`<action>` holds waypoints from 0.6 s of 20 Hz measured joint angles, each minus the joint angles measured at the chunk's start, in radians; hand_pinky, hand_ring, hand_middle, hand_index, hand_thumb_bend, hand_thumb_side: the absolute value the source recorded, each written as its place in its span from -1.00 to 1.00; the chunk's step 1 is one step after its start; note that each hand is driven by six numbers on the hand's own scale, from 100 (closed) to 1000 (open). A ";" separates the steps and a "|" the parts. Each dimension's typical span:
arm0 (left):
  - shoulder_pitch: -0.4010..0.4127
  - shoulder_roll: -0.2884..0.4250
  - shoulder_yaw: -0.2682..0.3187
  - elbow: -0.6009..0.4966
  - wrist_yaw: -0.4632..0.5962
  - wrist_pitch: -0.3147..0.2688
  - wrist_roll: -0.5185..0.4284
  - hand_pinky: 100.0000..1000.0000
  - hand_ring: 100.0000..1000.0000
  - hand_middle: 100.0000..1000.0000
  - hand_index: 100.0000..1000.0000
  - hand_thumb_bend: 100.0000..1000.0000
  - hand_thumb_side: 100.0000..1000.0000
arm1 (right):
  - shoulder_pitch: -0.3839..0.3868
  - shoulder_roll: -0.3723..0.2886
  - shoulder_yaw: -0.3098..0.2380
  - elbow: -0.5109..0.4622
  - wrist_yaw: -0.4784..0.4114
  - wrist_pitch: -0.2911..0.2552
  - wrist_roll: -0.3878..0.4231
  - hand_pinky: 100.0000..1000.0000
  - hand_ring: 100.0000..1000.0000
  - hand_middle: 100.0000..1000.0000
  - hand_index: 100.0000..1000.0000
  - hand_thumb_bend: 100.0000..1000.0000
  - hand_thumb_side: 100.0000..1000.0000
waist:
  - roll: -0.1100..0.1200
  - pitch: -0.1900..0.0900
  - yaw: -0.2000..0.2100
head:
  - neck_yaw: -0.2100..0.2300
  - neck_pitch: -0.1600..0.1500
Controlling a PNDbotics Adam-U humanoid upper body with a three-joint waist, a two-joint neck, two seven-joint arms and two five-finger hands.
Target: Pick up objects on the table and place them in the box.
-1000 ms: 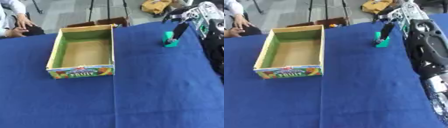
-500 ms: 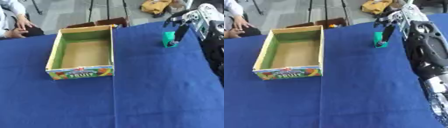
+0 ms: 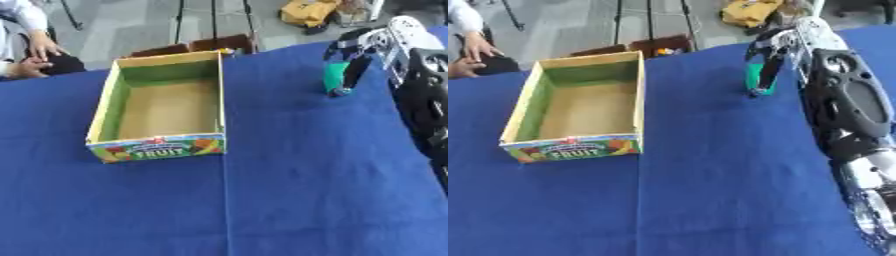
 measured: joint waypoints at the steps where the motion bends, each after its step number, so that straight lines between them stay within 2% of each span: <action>1: 0.000 0.000 0.000 0.000 0.000 0.000 0.000 0.46 0.79 0.80 0.98 -1.00 1.00 | 0.000 0.000 -0.002 0.000 0.006 0.005 -0.003 0.57 0.78 0.94 1.00 -0.06 -0.69 | 0.003 0.002 0.000 | -0.001 -0.003; 7: 0.000 0.000 0.000 0.000 0.004 0.001 0.000 0.45 0.79 0.80 0.98 -1.00 1.00 | 0.000 0.001 -0.013 -0.008 0.042 0.027 -0.018 0.58 0.83 0.95 1.00 -0.04 -0.67 | 0.012 0.011 0.000 | -0.006 -0.008; 12: 0.000 0.000 0.000 0.000 0.007 0.002 -0.001 0.45 0.79 0.81 0.98 -1.00 1.00 | -0.001 0.007 -0.021 -0.020 0.064 0.034 -0.028 0.57 0.83 0.92 1.00 -0.09 -0.65 | 0.016 0.017 0.000 | -0.011 -0.016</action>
